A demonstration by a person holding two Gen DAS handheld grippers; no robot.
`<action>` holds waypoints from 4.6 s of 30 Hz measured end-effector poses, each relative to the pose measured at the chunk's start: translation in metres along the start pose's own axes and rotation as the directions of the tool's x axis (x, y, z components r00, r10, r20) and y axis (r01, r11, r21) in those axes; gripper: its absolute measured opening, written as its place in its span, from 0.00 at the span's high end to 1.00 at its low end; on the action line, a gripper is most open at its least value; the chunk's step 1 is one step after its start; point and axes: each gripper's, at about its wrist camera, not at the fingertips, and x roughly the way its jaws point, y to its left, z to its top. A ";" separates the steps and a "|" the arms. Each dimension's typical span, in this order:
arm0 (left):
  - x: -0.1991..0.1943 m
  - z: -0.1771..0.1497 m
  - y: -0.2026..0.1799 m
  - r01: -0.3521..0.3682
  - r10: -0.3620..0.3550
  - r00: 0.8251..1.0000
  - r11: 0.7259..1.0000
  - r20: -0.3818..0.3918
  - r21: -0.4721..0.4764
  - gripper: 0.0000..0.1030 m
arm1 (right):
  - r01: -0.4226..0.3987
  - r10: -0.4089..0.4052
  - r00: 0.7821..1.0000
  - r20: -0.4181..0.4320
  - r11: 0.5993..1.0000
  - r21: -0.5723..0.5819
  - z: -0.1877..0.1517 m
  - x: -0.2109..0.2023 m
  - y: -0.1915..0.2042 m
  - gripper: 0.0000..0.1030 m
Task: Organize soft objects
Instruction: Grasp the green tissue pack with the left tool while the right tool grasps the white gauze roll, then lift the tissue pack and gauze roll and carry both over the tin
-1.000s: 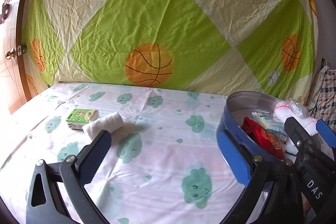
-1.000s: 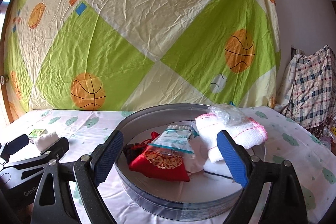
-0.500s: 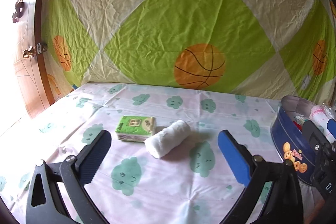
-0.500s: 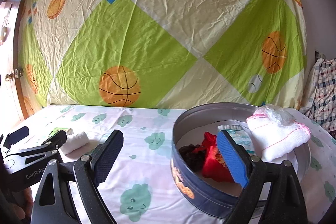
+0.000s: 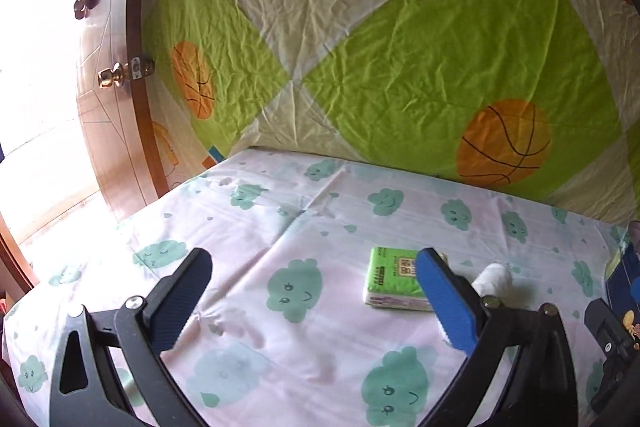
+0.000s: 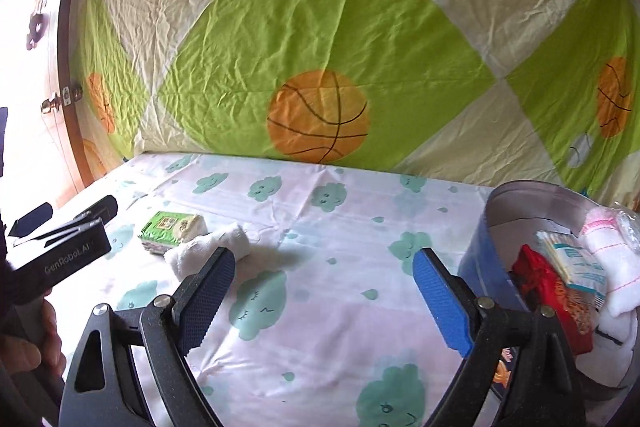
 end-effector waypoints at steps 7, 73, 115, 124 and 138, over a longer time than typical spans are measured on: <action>0.036 0.005 0.017 -0.003 -0.004 0.994 0.998 -0.112 -0.060 0.01 | -0.146 0.138 0.979 -0.152 0.988 -0.048 0.002 0.042 0.027 0.10; 0.075 0.001 -0.019 0.153 -0.187 0.946 0.977 -0.264 -0.146 0.34 | 0.026 -0.026 0.996 0.084 1.000 0.005 0.029 0.043 0.008 0.22; -0.004 -0.008 -0.039 0.144 -0.144 0.989 0.989 -0.018 -0.029 0.34 | 0.086 -0.084 0.981 0.177 0.996 0.000 0.002 -0.016 -0.001 0.22; -0.018 -0.012 -0.045 0.159 -0.159 0.987 0.987 0.003 -0.016 0.34 | 0.087 -0.085 0.981 0.176 0.996 -0.002 0.000 -0.021 -0.003 0.22; -0.032 -0.019 -0.049 0.188 -0.188 0.982 0.981 0.002 -0.051 0.34 | 0.102 -0.103 0.979 0.178 0.995 0.010 -0.013 -0.044 -0.015 0.22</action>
